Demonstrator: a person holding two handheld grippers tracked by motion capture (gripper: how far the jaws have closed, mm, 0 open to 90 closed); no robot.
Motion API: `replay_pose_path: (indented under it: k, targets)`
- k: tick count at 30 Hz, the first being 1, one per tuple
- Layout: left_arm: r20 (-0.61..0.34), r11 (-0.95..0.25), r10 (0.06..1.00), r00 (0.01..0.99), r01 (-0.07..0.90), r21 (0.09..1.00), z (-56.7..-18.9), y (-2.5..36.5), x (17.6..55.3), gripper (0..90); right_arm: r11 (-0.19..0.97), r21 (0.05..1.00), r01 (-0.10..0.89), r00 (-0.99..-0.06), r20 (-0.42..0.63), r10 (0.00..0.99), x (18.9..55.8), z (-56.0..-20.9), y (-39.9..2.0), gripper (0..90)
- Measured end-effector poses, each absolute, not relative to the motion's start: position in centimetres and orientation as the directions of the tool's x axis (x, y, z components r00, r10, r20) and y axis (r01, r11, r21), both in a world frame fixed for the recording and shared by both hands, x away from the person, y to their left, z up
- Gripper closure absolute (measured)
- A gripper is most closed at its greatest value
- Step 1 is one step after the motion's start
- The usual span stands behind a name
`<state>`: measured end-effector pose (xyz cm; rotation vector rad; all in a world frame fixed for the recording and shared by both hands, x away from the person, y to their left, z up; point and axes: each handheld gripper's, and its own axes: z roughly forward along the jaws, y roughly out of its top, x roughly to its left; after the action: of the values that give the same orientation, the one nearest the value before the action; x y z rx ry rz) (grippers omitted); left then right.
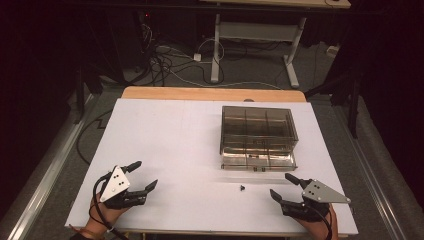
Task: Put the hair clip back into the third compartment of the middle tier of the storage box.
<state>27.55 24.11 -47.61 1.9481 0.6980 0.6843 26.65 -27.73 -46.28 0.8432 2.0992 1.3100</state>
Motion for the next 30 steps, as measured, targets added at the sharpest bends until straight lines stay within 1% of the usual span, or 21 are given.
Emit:
replay_pose_path:
  k: [3,6,9,13,19,26,30]
  targets:
    - [0.209,-0.436,0.698,0.685,0.176,0.883,-47.7,23.9,27.5,21.1,0.346,0.91,0.229,-0.674,-0.108,0.731,26.6,-46.3,-27.6,28.1]
    - [0.196,-0.434,0.696,0.691,0.186,0.882,-47.7,23.8,27.5,21.5,0.367,0.901,0.232,-0.685,-0.116,0.719,26.7,-46.3,-27.3,29.7]
    - [0.215,-0.45,0.693,0.688,0.18,0.875,-47.8,23.9,27.5,21.6,0.387,0.893,0.23,-0.698,-0.126,0.705,26.9,-46.3,-26.9,31.4]
    - [0.208,-0.45,0.693,0.69,0.189,0.872,-47.9,23.8,27.4,21.9,0.41,0.881,0.238,-0.709,-0.131,0.693,27.3,-46.5,-26.1,34.5]
    - [0.212,-0.462,0.692,0.69,0.197,0.865,-48.0,23.7,27.5,21.9,0.485,0.837,0.253,-0.742,-0.154,0.653,28.3,-47.0,-24.1,37.4]
    - [0.216,-0.474,0.685,0.696,0.2,0.857,-48.1,23.4,27.6,21.9,0.565,0.775,0.282,-0.787,-0.149,0.598,29.2,-48.1,-21.3,40.4]
    - [0.211,-0.474,0.684,0.698,0.206,0.856,-48.2,23.4,27.7,21.9,0.577,0.76,0.299,-0.796,-0.134,0.59,29.8,-48.1,-20.3,44.5]
